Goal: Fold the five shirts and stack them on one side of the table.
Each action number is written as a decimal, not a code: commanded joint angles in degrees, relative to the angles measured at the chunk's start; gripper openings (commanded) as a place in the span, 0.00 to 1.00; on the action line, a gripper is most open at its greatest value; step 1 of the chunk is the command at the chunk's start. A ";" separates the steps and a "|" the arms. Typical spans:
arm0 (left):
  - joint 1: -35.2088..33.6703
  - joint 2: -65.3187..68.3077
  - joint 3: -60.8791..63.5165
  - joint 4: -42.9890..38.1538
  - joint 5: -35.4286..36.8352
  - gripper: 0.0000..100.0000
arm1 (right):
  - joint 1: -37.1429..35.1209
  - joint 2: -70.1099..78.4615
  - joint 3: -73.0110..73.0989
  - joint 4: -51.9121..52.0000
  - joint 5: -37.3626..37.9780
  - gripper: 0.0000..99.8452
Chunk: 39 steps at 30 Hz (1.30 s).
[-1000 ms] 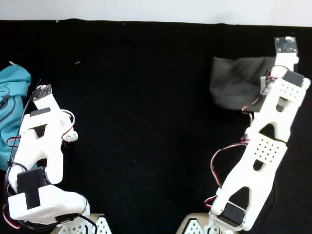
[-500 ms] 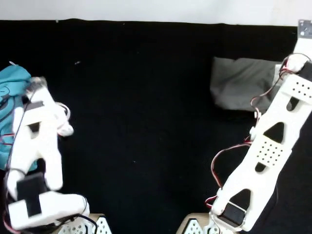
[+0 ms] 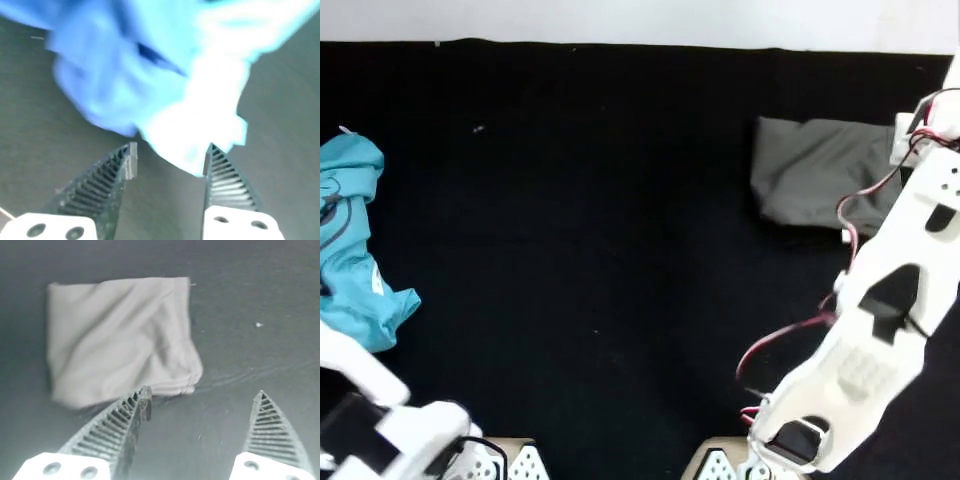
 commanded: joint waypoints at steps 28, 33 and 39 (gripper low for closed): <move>16.48 4.18 -52.44 20.13 7.03 0.01 | -16.22 -61.58 74.42 0.31 -0.18 0.30; 33.36 -6.81 -65.45 19.96 8.79 0.01 | -16.22 -64.84 79.16 0.31 -0.18 0.30; 59.91 -13.67 -72.04 12.04 8.62 0.01 | -16.22 -68.09 84.97 0.31 -0.18 0.30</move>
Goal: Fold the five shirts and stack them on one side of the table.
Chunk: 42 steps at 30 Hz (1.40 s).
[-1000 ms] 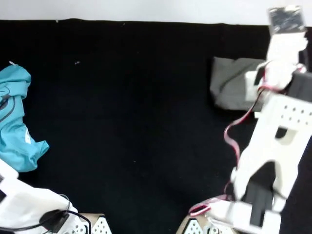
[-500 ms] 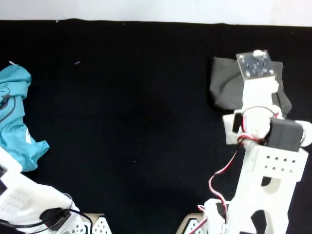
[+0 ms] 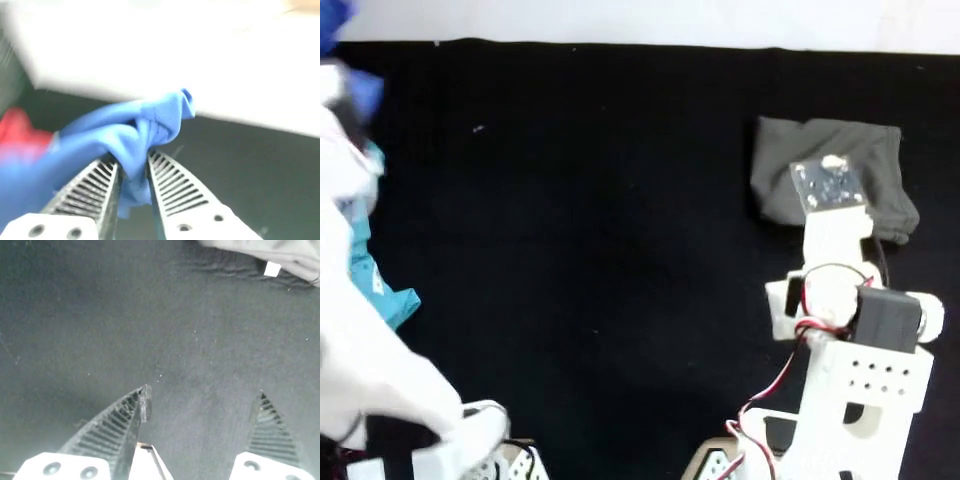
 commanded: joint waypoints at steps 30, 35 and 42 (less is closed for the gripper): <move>-15.87 6.02 73.10 -5.89 0.18 0.11 | -2.86 9.19 10.86 -21.41 -6.24 0.31; -19.38 6.02 73.10 -6.15 0.18 0.20 | -11.47 28.97 -3.47 -23.16 -9.67 0.31; -22.02 6.02 72.66 -6.33 0.18 0.20 | -21.67 50.24 -24.92 -23.43 -9.85 0.31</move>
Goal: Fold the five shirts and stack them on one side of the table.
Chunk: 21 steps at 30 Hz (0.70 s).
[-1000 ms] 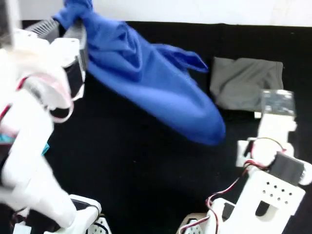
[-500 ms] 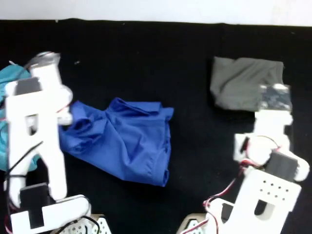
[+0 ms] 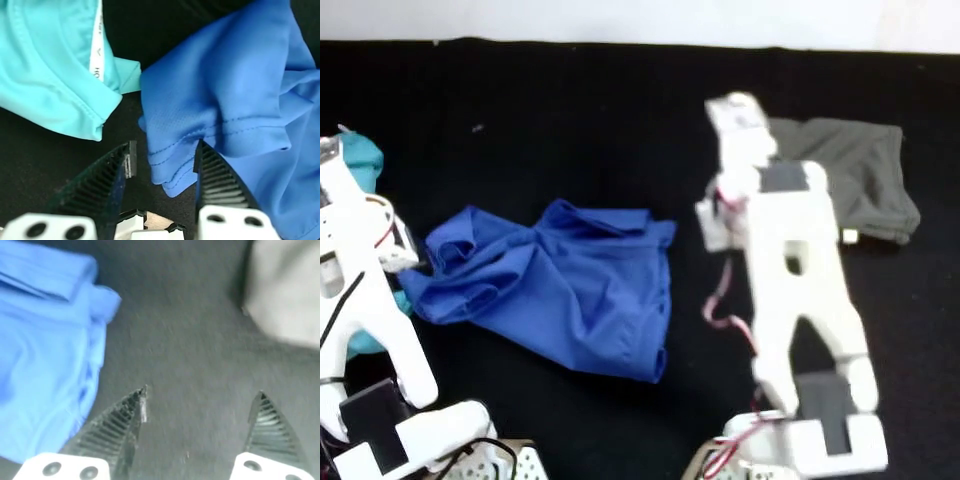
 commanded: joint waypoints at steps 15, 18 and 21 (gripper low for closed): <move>-1.54 -0.22 -0.57 -0.79 0.18 0.20 | -20.26 29.76 -24.57 1.36 0.00 0.30; -1.36 -0.22 -0.57 -0.88 0.18 0.20 | -21.32 32.57 -27.12 0.57 0.00 0.30; -1.36 -0.22 -0.22 -1.32 0.18 0.20 | -21.23 36.88 -31.25 0.13 0.00 0.30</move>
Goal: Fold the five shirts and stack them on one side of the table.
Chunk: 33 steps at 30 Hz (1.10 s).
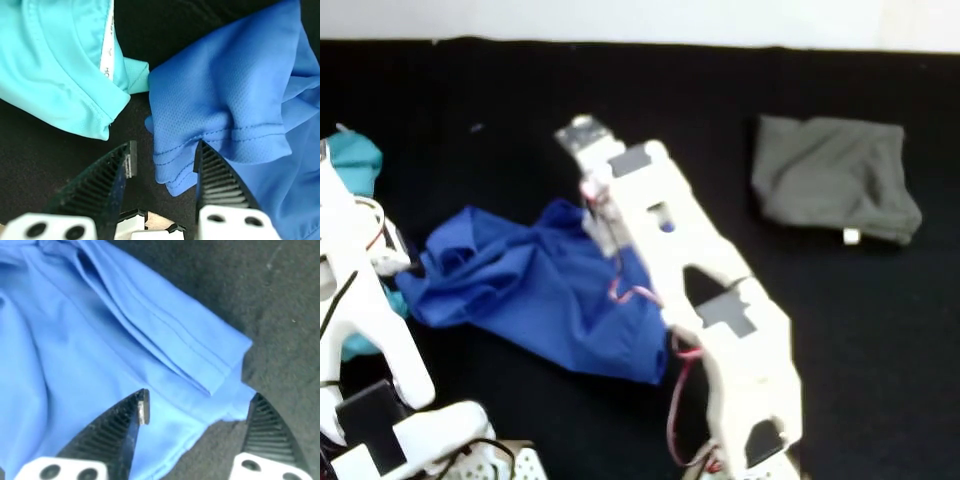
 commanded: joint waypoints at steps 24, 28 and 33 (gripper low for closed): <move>1.27 -0.22 -0.22 -1.14 0.18 0.20 | 5.41 25.80 -34.77 -0.31 3.78 0.20; 1.19 -0.22 -0.22 -0.97 0.18 0.20 | 5.32 28.44 -37.05 -0.31 4.48 0.20; 1.19 -0.22 -0.22 -1.05 0.18 0.20 | 5.32 31.78 -39.60 -0.31 4.48 0.18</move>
